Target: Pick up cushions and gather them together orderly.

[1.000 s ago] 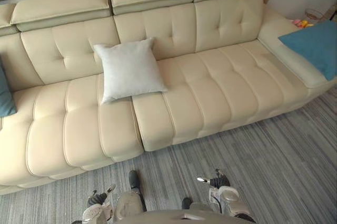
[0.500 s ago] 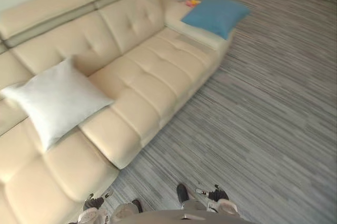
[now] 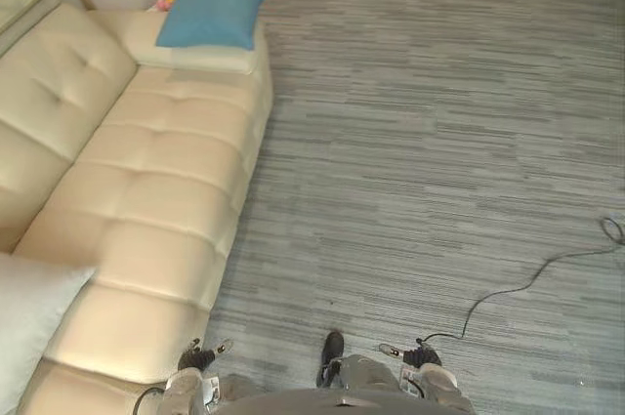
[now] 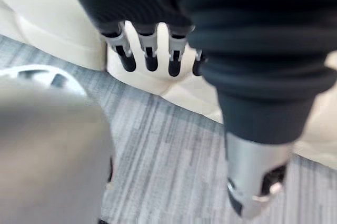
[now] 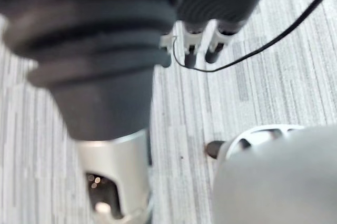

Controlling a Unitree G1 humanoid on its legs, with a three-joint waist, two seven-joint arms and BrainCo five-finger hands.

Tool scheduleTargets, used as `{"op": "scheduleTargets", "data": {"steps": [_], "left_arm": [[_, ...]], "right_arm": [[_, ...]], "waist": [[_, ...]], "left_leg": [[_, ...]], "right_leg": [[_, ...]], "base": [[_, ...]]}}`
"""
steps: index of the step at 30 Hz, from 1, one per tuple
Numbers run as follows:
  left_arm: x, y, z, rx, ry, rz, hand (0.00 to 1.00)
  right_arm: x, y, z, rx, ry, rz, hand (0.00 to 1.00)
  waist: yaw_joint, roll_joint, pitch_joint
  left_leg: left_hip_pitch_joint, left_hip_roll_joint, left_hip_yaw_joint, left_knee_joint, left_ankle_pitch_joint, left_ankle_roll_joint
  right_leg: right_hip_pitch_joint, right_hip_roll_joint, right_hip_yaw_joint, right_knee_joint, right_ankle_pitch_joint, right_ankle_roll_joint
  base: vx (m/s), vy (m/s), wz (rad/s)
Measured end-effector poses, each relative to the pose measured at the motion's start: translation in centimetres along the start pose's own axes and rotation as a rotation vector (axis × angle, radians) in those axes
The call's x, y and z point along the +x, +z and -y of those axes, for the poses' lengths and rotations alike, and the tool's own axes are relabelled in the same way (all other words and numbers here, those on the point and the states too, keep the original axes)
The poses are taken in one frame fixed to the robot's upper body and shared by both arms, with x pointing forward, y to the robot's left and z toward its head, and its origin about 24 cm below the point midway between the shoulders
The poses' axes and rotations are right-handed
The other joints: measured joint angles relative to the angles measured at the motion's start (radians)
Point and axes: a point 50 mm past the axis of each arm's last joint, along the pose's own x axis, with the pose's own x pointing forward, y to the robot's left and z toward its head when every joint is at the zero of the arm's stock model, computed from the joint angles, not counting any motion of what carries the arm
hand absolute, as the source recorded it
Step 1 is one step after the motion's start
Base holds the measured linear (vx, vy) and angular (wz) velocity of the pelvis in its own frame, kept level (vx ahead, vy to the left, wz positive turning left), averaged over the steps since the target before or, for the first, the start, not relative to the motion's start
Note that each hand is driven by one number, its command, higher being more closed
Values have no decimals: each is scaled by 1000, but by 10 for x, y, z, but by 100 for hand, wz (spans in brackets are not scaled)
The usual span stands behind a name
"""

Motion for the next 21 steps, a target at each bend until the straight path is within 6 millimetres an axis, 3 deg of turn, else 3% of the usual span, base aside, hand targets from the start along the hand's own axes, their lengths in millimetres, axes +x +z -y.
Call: {"op": "scheduleTargets", "data": {"steps": [1, 2, 4, 6, 8, 10, 12, 13, 14, 15, 16, 17, 18, 19, 21], "left_arm": [[0, 2, 4, -8, -10, 10, 0], [-1, 4, 6, -12, -15, 18, 0], [-1, 10, 10, -27, -23, 46, 0], [-1, 14, 13, -33, -28, 60, 0], [-2, 15, 17, -63, -30, 64, 0], [-2, 17, 19, -81, -30, 71, 0], [-2, 18, 19, -88, -27, 67, 0], [-2, 16, 16, -103, -11, 60, 0], [-2, 14, 12, -118, 9, 55, 0], [-2, 12, 10, -125, 14, 51, 0], [-1, 11, 2, -113, 37, 43, 0], [0, 9, -1, -103, 46, 35, 0], [0, 9, -2, -99, 48, 33, 0], [0, 8, -5, -93, 55, 29, 0], [-1, 1, -4, -64, 55, 5, 0]], "right_arm": [[1, 4, 0, 19, -4, 10, 0], [1, 3, 0, 27, -3, 6, 0], [0, 0, -2, 48, -1, -11, 0], [0, 1, -4, 64, 2, -10, 0], [-1, 5, -6, 83, 5, 9, 0], [-1, 5, -6, 84, 6, 11, 0], [-1, 6, -8, 87, 10, 13, 0], [-2, 3, -13, 95, 20, 1, 0], [-3, -3, -13, 95, 21, -17, 0], [-5, -8, -14, 97, 21, -31, 0], [-7, -15, -18, 109, 29, -50, 0], [-8, -17, -18, 127, 26, -59, 0], [-7, -17, -18, 128, 26, -58, 0], [-7, -16, -18, 120, 30, -54, 0], [-5, -12, -15, 99, 27, -45, 0]], "waist": [[2, 9, 7], [5, 8, 6], [30, 8, 7], [41, 9, 7], [47, 9, 8], [66, 11, 5], [81, 3, -3], [83, -3, -18], [82, -28, -35], [84, -45, -46], [83, -88, -72], [77, -103, -76], [76, -104, -71], [74, -99, -53], [61, -79, -43]], "left_leg": [[-60, -11, -75, 113, -42, -14], [-97, -40, -106, 128, -78, -20], [-155, -101, -128, 20, -115, 1], [-190, -130, -124, -142, -116, 4], [-225, -174, -137, -465, -62, -24], [-244, -188, -164, -596, -28, -55], [-256, -210, -199, -604, 43, -21], [-257, -236, -209, -578, 61, 8], [-253, -264, -204, -539, 48, 28], [-248, -282, -196, -533, 41, 40], [-232, -325, -171, -531, 7, 60], [-198, -350, -162, -499, -43, 70], [-176, -355, -157, -489, -64, 75], [-86, -375, -158, -476, -111, 97], [57, -386, -166, -518, -162, 106]], "right_leg": [[16, 8, 32, 25, -25, -13], [26, 6, 55, 32, -37, -14], [39, 5, 111, 25, -47, -7], [44, 2, 133, 6, -47, -6], [58, -2, 166, -39, -48, -6], [52, -2, 197, -59, -53, 4], [57, -6, 259, -70, -71, 32], [56, -27, 293, -61, -90, 65], [48, -58, 322, -15, -121, 117], [35, -71, 333, 24, -136, 144], [-24, -114, 365, 206, -193, 214], [-95, -127, 404, 504, -201, 277], [-110, -126, 415, 594, -172, 313], [-120, -142, 393, 810, -91, 344], [-135, -177, 265, 950, -135, 198]], "base": [[171, 64, -69], [184, 66, -73], [177, 73, -64], [164, 84, -52], [231, 142, -54], [343, 249, -85], [338, 268, -88], [408, 325, -67], [408, 325, -62], [441, 313, -38], [455, 230, -10], [553, 267, 0], [574, 207, 3], [505, 128, 1], [559, 104, -3]]}}
